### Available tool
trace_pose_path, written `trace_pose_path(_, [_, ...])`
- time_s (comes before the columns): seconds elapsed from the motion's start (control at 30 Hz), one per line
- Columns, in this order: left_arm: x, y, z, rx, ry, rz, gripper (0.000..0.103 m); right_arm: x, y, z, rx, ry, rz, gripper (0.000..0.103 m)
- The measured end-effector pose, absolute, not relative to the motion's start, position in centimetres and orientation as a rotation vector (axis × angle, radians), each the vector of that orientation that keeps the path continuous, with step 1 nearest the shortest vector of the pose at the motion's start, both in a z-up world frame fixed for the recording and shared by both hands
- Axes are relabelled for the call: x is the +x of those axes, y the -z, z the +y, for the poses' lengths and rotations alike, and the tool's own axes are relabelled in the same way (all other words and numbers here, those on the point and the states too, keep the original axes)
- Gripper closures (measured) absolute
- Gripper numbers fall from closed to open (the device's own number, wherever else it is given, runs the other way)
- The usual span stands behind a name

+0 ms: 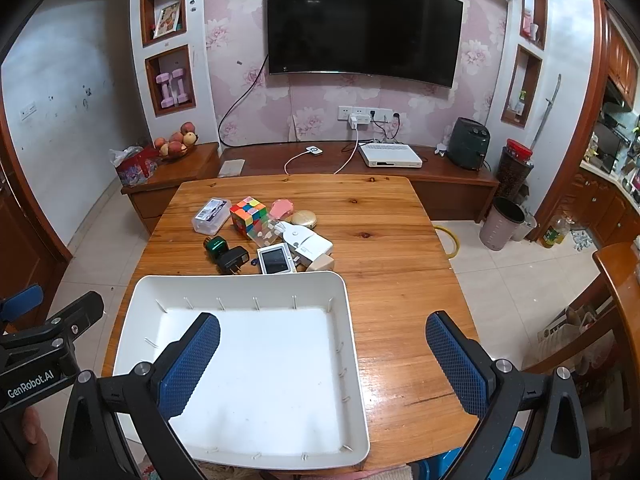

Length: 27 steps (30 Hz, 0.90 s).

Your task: Organize rigid objects

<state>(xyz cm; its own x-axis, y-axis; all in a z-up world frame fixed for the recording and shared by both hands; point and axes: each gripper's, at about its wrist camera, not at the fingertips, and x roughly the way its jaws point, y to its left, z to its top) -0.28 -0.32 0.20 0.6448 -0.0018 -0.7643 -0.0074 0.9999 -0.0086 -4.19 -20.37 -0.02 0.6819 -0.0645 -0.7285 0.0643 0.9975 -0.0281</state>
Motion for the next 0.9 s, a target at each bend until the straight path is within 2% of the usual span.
trace_pose_path(0.9, [-0.1, 0.1, 0.4, -0.023, 0.003, 0.875, 0.001, -4.0, -1.2, -20.9, 0.025, 0.034, 0.809, 0.000])
